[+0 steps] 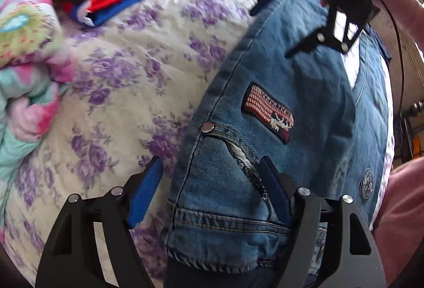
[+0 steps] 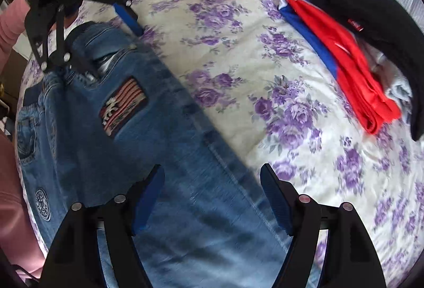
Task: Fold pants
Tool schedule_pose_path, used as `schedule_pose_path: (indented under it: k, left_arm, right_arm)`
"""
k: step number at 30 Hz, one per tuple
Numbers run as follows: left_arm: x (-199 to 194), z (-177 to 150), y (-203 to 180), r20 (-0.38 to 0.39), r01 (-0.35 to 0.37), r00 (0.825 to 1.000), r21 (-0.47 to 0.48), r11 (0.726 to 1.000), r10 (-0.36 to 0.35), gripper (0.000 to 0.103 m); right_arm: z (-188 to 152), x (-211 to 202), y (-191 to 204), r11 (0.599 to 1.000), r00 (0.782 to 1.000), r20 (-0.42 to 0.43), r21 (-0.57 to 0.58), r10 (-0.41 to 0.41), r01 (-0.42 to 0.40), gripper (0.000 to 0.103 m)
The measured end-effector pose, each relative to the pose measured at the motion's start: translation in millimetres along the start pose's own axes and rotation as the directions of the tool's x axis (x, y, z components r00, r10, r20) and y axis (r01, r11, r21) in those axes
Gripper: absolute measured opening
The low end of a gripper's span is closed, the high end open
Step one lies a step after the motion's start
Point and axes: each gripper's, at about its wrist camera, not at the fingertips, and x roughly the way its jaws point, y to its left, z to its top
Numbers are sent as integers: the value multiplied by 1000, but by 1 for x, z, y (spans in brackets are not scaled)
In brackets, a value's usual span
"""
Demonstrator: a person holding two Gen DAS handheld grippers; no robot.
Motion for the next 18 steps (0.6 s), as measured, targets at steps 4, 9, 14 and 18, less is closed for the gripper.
schedule_pose_path:
  k: [4, 9, 14, 18]
  left_arm:
    - [6, 5, 7, -30, 66, 997, 26, 998, -65, 75]
    - [4, 7, 5, -44, 34, 999, 59, 998, -31, 61]
    - [-12, -1, -14, -2, -25, 1000, 71, 997, 25, 33]
    - [-44, -10, -44, 100, -121, 989, 113, 986, 110, 24]
  right_arm:
    - [1, 15, -5, 999, 998, -45, -27, 45, -47, 58]
    - [-1, 9, 0, 998, 997, -46, -35, 58, -59, 19]
    - [-16, -23, 31, 998, 999, 18, -53, -28, 29, 9]
    - [-37, -66, 75, 989, 989, 86, -79, -121, 128, 8]
